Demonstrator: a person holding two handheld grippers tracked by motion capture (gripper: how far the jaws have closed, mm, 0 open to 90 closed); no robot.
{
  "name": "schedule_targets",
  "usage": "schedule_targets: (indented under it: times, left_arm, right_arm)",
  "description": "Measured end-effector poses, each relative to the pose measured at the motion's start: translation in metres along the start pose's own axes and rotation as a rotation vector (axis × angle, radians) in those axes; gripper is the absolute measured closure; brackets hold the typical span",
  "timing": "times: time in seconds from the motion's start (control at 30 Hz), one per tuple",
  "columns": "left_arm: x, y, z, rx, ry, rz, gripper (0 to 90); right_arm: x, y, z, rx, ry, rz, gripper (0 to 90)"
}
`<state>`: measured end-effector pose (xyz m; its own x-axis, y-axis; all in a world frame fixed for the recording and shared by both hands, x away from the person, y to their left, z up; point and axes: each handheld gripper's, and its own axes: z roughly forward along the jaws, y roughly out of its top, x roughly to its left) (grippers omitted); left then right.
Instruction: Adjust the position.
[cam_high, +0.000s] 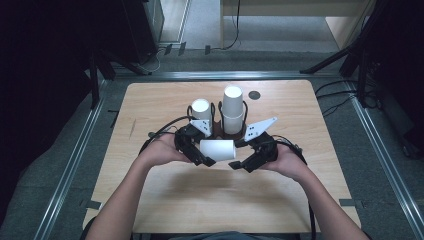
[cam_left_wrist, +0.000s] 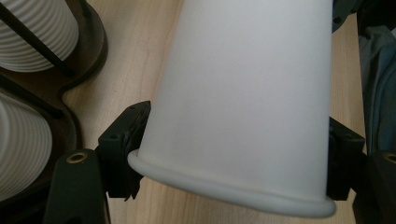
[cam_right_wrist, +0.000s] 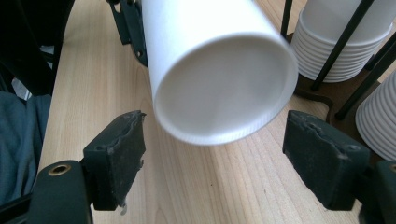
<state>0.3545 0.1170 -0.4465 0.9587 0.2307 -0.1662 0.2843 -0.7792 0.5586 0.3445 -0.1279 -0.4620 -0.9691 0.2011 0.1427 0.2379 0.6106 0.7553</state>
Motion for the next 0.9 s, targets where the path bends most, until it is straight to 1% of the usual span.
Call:
schedule_targets:
  times: [0.07, 0.23, 0.37, 0.53, 0.6, 0.77, 0.83, 0.87, 0.9]
  left_arm:
    - [0.000, 0.002, 0.004, 0.022, -0.011, 0.007, 25.6]
    - [0.003, 0.003, 0.010, 0.039, -0.025, 0.015, 25.5]
    - [0.002, 0.004, 0.019, 0.073, -0.031, 0.026, 25.3]
    - [0.002, 0.004, 0.027, 0.086, -0.046, 0.036, 24.9]
    - [0.002, 0.004, 0.030, 0.091, -0.050, 0.033, 24.8]
    - [0.000, 0.005, 0.031, 0.094, -0.055, 0.040, 24.7]
    - [0.000, 0.005, 0.032, 0.097, -0.052, 0.042, 24.4]
    - [0.000, 0.005, 0.033, 0.102, -0.051, 0.043, 24.4]
    - [0.000, 0.005, 0.034, 0.106, -0.051, 0.047, 24.3]
  right_arm:
    - [0.000, 0.000, 0.000, -0.002, -0.002, 0.001, 21.2]
    - [-0.001, 0.001, 0.002, -0.002, -0.007, -0.004, 21.2]
    - [0.001, 0.003, 0.007, 0.015, -0.002, -0.019, 21.2]
    - [0.002, 0.003, 0.014, 0.042, 0.005, -0.034, 21.5]
    - [0.002, 0.002, 0.017, 0.055, 0.007, -0.042, 22.7]
    - [0.002, 0.002, 0.021, 0.077, 0.018, -0.044, 25.6]
    - [0.002, 0.001, 0.022, 0.084, 0.023, -0.051, 29.0]
    - [0.002, 0.001, 0.022, 0.084, 0.023, -0.051, 29.0]
    - [0.002, 0.001, 0.024, 0.107, 0.037, -0.052, 31.8]
